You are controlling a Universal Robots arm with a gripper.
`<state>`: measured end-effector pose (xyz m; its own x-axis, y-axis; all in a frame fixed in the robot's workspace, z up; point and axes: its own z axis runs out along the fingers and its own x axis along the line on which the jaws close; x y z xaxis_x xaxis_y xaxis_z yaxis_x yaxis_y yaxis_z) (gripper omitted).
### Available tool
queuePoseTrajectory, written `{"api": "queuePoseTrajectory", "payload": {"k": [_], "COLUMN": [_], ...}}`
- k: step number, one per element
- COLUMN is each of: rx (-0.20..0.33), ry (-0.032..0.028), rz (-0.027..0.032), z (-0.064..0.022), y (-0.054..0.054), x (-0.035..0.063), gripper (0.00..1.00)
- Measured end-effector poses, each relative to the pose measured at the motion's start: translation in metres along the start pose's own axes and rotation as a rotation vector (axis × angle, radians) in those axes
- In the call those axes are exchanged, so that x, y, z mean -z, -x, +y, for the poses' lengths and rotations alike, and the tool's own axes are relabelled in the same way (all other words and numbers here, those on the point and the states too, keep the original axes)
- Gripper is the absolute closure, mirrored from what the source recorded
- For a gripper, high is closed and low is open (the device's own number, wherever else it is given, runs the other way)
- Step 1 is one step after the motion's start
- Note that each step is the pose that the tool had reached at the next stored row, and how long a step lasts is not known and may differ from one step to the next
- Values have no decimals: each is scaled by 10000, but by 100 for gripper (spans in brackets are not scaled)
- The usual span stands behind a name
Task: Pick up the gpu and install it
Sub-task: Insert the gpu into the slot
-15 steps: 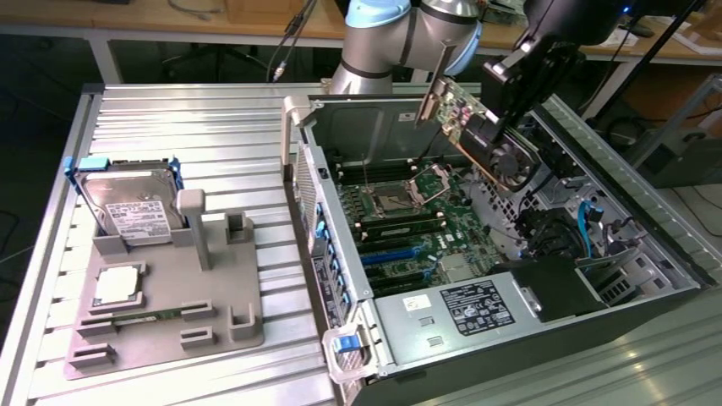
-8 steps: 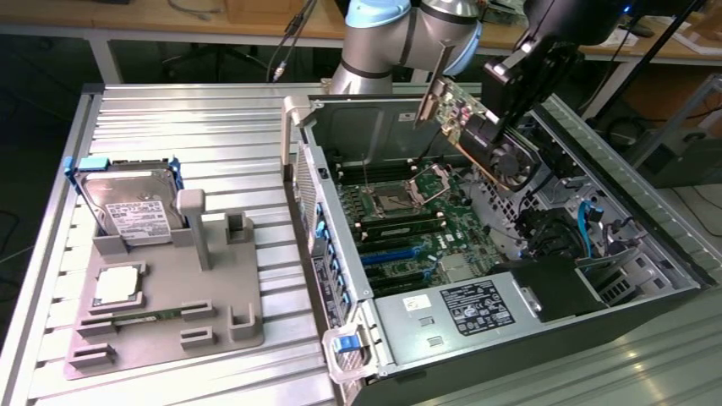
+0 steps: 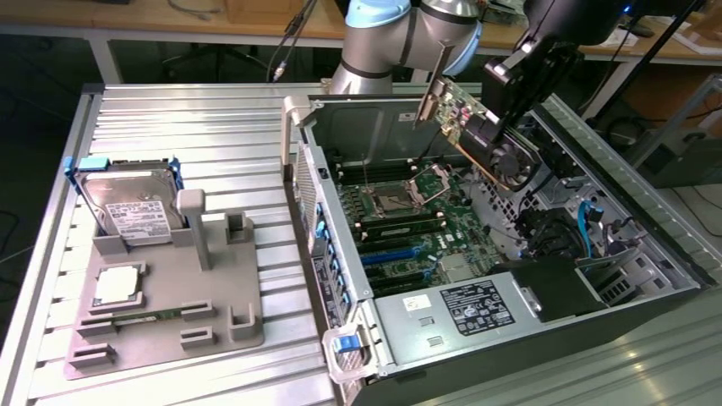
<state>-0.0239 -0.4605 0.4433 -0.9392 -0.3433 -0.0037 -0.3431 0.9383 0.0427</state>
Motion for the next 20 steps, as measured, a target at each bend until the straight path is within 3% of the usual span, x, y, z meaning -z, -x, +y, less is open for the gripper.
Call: {"api": "queuePoseTrajectory", "payload": {"k": [20], "rx": [250], "ry": [2], "rz": [10], "z": [0], "y": [0], "x": [0], "gripper": [73]}}
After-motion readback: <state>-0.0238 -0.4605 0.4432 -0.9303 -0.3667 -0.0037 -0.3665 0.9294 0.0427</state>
